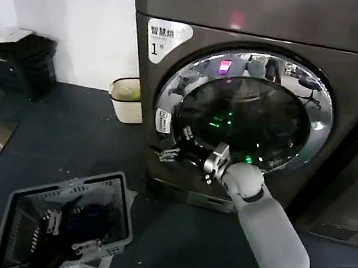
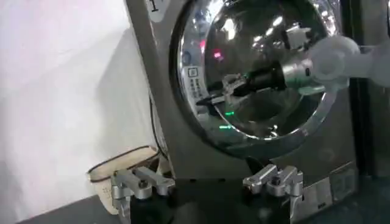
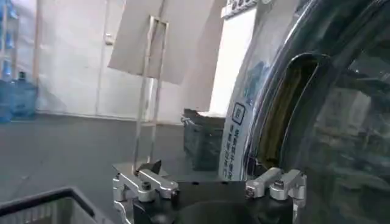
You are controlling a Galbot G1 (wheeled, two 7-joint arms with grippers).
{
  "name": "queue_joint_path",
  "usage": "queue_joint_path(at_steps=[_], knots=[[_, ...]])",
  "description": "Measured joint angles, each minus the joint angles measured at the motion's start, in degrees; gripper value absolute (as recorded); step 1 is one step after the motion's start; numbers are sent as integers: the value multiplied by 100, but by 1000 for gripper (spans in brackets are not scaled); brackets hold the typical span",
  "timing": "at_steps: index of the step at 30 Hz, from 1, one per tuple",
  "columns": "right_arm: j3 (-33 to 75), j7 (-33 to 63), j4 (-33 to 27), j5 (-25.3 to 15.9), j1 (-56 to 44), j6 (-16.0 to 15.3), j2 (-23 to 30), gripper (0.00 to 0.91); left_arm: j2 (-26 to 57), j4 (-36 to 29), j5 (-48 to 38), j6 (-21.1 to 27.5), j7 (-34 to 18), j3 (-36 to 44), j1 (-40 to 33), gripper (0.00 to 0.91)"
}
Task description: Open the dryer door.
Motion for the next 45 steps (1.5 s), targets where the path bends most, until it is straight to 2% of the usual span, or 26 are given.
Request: queue_joint_path(at_steps=[3,8,12,15,19,34,37,39,45], knots=[[36,-149,104,144,-87,-128,-112,907,42,3,46,157,-15,10,-121,907],[135,-681,292,410,-190,-339,-330,907,196,-12,-448,861,-35,-38,-358,907],[218,-1061,433,695,-278,-476,-501,907,341,136,-860,1021,132,-113,-647,907],[219,-1349,555,898,-343,-366,-632,907,465,263,-1205,1020,289,-186,-844,907],[254,-1699,725,942,-476,-158,-813,907,733,508,-1370,894,269,-270,-1114,907],[675,-2822,1369,1060,-1222,344,-1384,907,2091,1480,-2994,1494,-342,161,-2460,907],[804,-2988,1496,1117,-1370,458,-1504,907,2393,1754,-3417,1290,-347,314,-2825,907],[889,-3078,1541,1116,-1454,565,-1584,907,2556,1985,-3635,1173,-239,432,-3068,907],[1167,-3575,1697,1178,-1745,638,-1790,907,3040,2626,-3972,812,575,954,-3844,907]])
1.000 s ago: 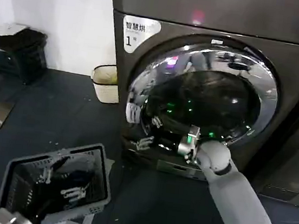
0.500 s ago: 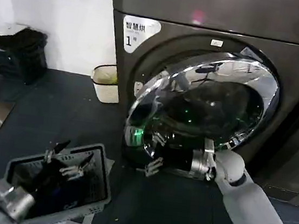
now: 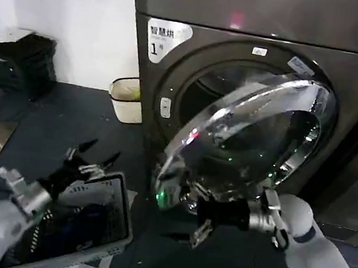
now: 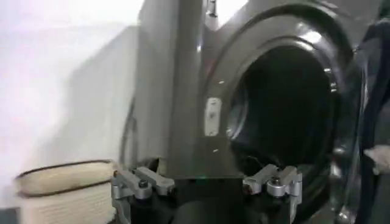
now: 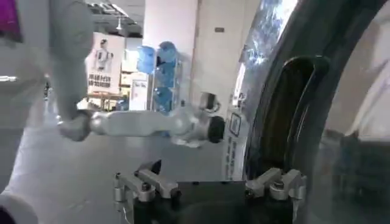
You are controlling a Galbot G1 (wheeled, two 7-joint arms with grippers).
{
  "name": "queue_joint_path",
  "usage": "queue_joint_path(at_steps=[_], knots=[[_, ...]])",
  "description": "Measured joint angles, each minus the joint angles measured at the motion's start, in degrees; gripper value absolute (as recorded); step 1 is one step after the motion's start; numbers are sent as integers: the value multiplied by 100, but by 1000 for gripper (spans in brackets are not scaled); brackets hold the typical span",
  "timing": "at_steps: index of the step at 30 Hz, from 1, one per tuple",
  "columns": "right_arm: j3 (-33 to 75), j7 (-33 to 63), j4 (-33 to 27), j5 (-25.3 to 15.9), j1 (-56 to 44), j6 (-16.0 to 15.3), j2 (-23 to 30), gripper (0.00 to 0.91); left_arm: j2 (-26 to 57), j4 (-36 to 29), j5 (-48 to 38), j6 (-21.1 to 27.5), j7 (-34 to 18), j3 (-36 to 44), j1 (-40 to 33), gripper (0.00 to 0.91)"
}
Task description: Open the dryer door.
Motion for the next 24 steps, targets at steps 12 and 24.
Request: queue_joint_path(at_steps=[12,24], knots=[[1058,-671,192,354,-944,113,-438,907,753,465,-444,-184,606,1593,-1334,907],[3012,-837,-556,869,-1591,191,-554,907,508,892,-388,-224,852,3456,-2925,907]])
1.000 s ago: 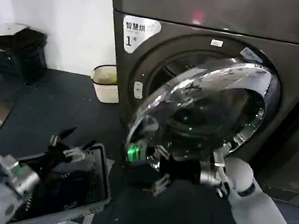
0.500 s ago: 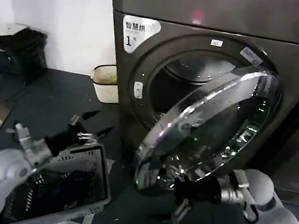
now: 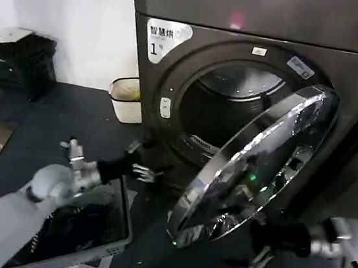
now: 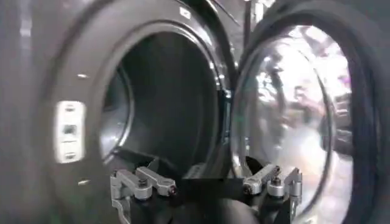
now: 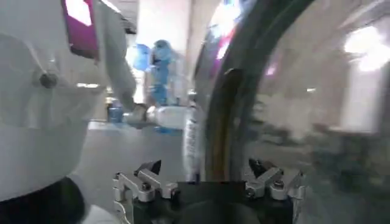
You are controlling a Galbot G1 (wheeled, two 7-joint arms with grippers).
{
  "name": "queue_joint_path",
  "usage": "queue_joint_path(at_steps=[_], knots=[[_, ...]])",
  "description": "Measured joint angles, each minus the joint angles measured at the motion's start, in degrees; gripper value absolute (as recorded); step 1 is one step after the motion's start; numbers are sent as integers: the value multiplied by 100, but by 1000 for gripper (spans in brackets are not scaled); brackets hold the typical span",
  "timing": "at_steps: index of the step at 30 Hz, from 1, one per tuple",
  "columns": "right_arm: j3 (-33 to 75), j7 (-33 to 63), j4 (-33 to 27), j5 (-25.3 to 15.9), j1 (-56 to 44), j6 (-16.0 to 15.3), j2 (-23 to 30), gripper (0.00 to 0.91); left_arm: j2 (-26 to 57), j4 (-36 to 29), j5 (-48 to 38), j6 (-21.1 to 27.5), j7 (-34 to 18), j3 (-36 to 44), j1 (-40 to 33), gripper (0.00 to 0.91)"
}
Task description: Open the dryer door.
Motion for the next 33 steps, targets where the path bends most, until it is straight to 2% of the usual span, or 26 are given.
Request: queue_joint_path(at_steps=[4,8,14,18,23,26,33], knots=[[780,0,-250,152,-179,-1,20,907,-139,98,29,-18,137,471,-359,907],[1594,148,-476,126,-331,-52,120,907,-268,130,52,-18,226,797,-573,907],[2762,996,-614,6,-625,32,332,907,-398,66,47,22,342,1091,-737,907],[3640,1951,-485,-37,-883,147,566,907,-430,-38,53,27,300,1252,-793,907],[4590,3322,-149,-312,-1283,-200,952,907,-537,-250,162,38,279,1484,-831,907],[5089,4303,-92,-586,-1492,-158,1182,907,-652,-398,154,54,222,1562,-784,907],[6107,6210,71,-775,-1898,-331,1407,907,-951,-487,457,-102,32,1971,-927,907]])
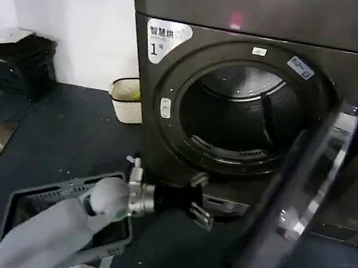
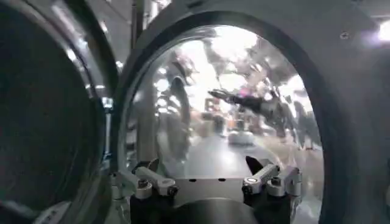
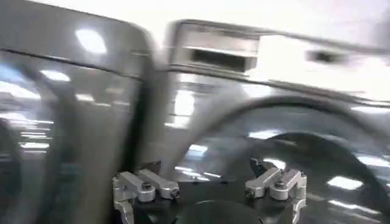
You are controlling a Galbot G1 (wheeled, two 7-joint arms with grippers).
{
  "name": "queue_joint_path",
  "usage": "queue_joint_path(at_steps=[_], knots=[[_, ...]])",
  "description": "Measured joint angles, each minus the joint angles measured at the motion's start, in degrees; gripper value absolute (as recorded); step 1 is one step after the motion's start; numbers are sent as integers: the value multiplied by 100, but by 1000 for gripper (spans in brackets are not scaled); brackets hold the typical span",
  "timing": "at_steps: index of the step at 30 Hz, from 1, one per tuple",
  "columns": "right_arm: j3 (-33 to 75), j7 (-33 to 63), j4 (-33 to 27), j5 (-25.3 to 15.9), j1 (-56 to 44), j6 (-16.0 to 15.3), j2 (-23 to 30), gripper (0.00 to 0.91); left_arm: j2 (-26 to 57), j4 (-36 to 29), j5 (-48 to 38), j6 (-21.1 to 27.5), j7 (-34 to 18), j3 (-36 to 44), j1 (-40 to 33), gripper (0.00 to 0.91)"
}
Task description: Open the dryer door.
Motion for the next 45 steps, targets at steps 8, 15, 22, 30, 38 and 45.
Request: queue_joint_path(at_steps=[8,15,22,30,38,45], knots=[[889,1073,360,-240,-351,-686,59,907,-585,297,341,-251,-292,567,-254,907],[1330,1588,632,-489,-531,-1178,196,907,-1094,698,406,-305,-576,1038,-624,907],[1786,1794,609,-227,-729,-1422,192,907,-1703,1142,381,-293,-616,1449,-1010,907],[2151,2282,445,-511,-832,-1245,214,907,-2381,1625,496,-234,-972,1713,-1224,907],[2475,2216,506,-600,-973,-1219,267,907,-2896,2077,554,-216,-1075,1904,-1476,907],[2723,2251,442,-629,-1073,-1203,283,907,-3435,2634,725,-234,-1160,2017,-1702,907]])
